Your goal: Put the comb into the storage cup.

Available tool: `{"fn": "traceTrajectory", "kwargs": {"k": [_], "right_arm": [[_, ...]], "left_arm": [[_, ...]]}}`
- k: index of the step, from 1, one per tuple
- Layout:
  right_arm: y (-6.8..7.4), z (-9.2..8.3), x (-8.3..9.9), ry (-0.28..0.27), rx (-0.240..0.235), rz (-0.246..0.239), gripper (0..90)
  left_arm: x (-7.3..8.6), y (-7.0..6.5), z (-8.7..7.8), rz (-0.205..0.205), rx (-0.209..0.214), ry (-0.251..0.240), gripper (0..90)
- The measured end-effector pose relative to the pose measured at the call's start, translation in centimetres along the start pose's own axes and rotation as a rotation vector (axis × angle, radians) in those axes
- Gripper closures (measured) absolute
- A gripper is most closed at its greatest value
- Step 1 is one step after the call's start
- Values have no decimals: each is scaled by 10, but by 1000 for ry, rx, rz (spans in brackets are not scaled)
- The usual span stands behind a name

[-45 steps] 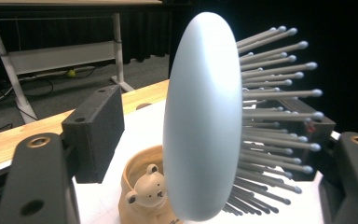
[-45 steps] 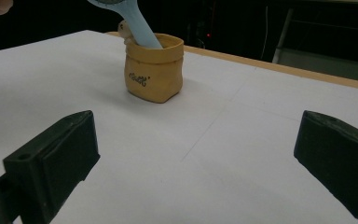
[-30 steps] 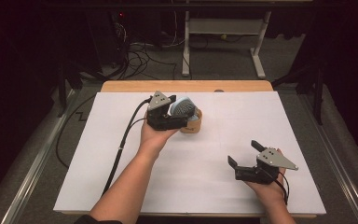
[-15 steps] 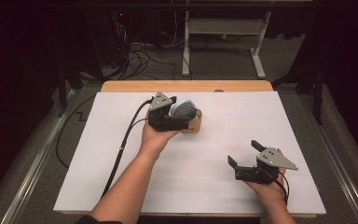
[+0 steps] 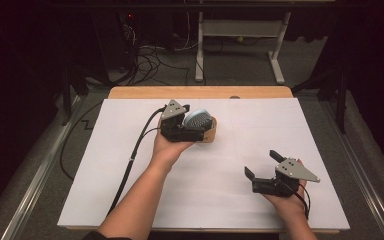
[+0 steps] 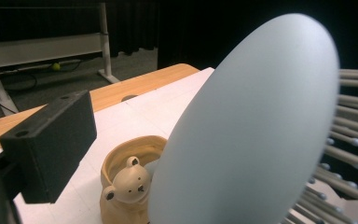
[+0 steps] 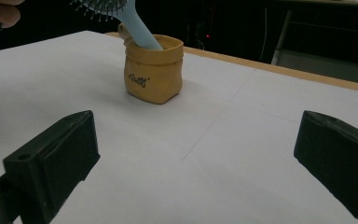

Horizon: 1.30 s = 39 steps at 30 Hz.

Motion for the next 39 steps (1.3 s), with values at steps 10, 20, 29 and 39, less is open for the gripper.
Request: {"fn": "traceTrajectory", "kwargs": {"k": [10, 20, 29, 39], "right_arm": [[1, 0, 0, 0, -1, -1, 3], [1, 0, 1, 4, 2, 1, 3], [1, 0, 1, 3, 2, -2, 3], [1, 0, 1, 4, 4, -5, 3]], "left_arm": [[2, -3, -2, 4, 6, -2, 17], [4, -6, -7, 5, 18, 0, 11], [16, -7, -9, 7, 29, 15, 0], [22, -9, -11, 3, 39, 14, 0]]}}
Point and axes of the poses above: each handheld gripper's, and its own axes: z roughly forward along the jaws, x roughly out of its underside, y roughly to its left, the point moved 9 cm from there along z, roughly forward along the jaws, and after that the axes turned 9 degrees about -y, right-handed, at the moved point
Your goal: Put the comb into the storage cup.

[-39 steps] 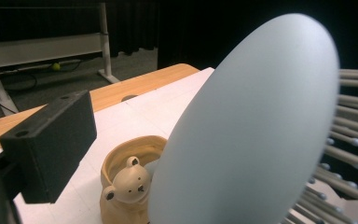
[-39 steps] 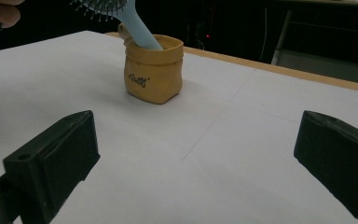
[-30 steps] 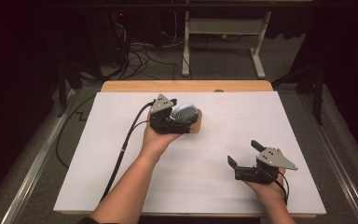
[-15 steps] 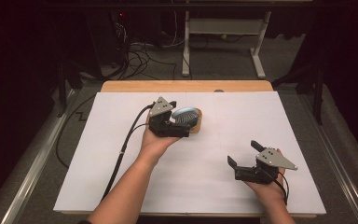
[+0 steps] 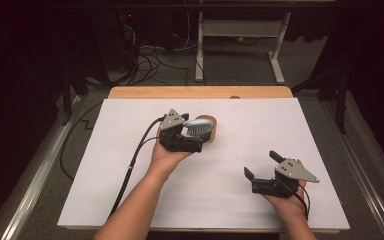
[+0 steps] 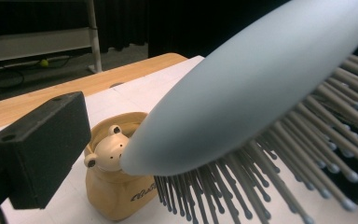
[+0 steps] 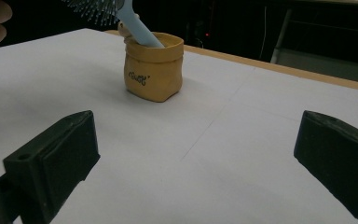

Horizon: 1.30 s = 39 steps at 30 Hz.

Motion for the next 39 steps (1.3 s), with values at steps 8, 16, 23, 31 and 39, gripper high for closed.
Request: {"fn": "traceTrajectory", "kwargs": {"k": [8, 16, 23, 31, 39], "right_arm": [[0, 0, 0, 0, 1, 0, 3], [0, 0, 1, 5, 0, 2, 3], [0, 0, 0, 2, -1, -2, 3], [0, 0, 0, 3, -1, -1, 3], [1, 1, 1, 7, -1, -2, 3]], "left_arm": [[2, -1, 0, 2, 1, 0, 0], [5, -1, 0, -5, 7, -2, 0], [10, -3, -1, -2, 11, 5, 0], [14, -4, -2, -4, 13, 6, 0], [19, -4, -4, -9, 16, 7, 0]]}}
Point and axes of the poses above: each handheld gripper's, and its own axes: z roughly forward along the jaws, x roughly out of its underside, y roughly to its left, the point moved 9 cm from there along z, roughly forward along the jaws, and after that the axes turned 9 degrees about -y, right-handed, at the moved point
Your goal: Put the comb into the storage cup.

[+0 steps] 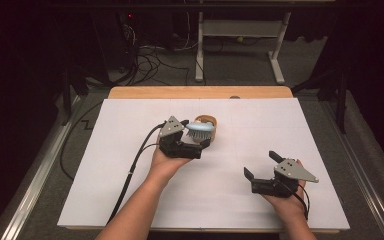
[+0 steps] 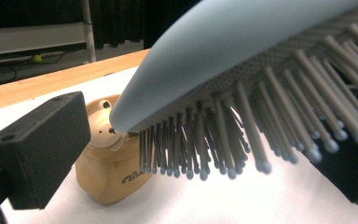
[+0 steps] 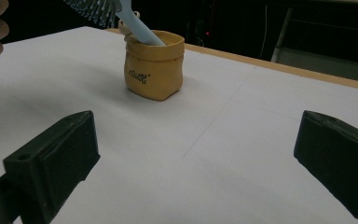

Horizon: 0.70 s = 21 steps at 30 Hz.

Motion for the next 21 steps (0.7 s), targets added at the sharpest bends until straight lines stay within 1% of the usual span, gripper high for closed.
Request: {"fn": "traceTrajectory", "kwargs": {"k": [10, 16, 21], "right_arm": [[0, 0, 0, 1, -1, -3, 3], [0, 0, 0, 0, -1, -5, 3], [0, 0, 0, 1, 0, -3, 4]], "left_arm": [[6, -1, -3, 3, 2, 0, 0], [5, -1, -4, -1, 0, -5, 0], [8, -2, -4, 5, 3, 1, 0]]}}
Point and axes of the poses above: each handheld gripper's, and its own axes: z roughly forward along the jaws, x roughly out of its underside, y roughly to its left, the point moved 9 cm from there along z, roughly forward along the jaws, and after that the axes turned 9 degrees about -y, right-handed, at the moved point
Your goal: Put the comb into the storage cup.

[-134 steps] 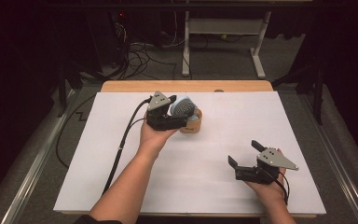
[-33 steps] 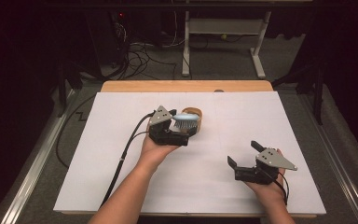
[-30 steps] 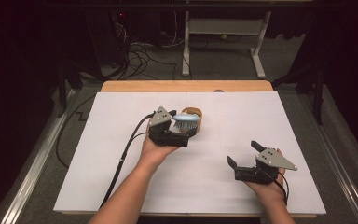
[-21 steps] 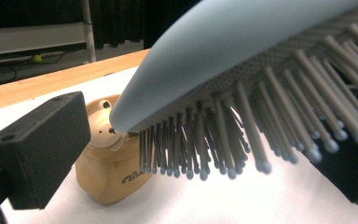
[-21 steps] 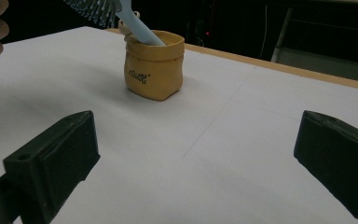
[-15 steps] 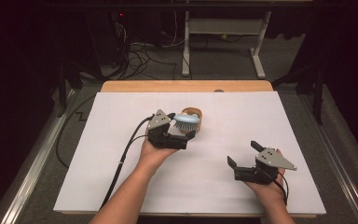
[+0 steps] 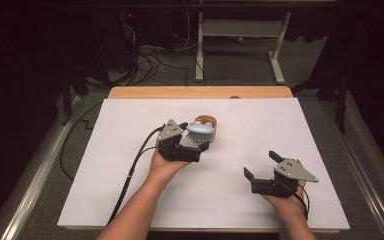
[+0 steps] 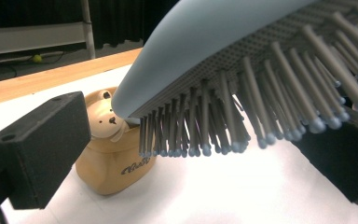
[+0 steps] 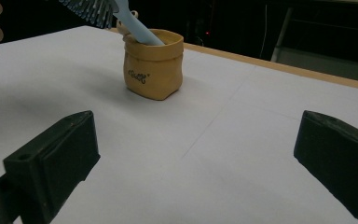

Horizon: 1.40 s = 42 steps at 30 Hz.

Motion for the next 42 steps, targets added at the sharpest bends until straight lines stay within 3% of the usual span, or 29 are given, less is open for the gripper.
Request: {"fn": "traceTrajectory", "kwargs": {"k": [4, 7, 9, 13, 15, 24, 28, 31, 36, 42], "right_arm": [[0, 0, 0, 1, -1, 0, 3], [1, 0, 0, 2, -2, -2, 3], [1, 0, 0, 2, -2, 0, 4], [1, 0, 0, 2, -3, -2, 3], [1, 0, 0, 1, -3, -1, 4], [0, 0, 0, 0, -2, 1, 4], [-1, 0, 0, -2, -3, 2, 4], [-1, 0, 0, -4, -2, 4, 4], [-2, -1, 0, -5, -1, 7, 4], [-2, -1, 0, -4, -2, 5, 4]], "left_arm": [[0, -1, -1, 11, 6, -1, 12], [-5, 0, -4, 25, -4, -27, 131], [-10, 1, -5, 23, -3, -35, 134], [-20, 2, -6, 54, -30, -65, 222], [-24, 1, -7, 88, -38, -73, 319], [-40, 11, -1, 126, -104, -92, 496], [-46, 11, 8, 143, -123, -71, 521], [-40, 14, 15, 136, -134, -52, 539], [-39, 15, 18, 139, -143, -78, 540], [-39, 13, 17, 105, -117, -66, 404]]}}
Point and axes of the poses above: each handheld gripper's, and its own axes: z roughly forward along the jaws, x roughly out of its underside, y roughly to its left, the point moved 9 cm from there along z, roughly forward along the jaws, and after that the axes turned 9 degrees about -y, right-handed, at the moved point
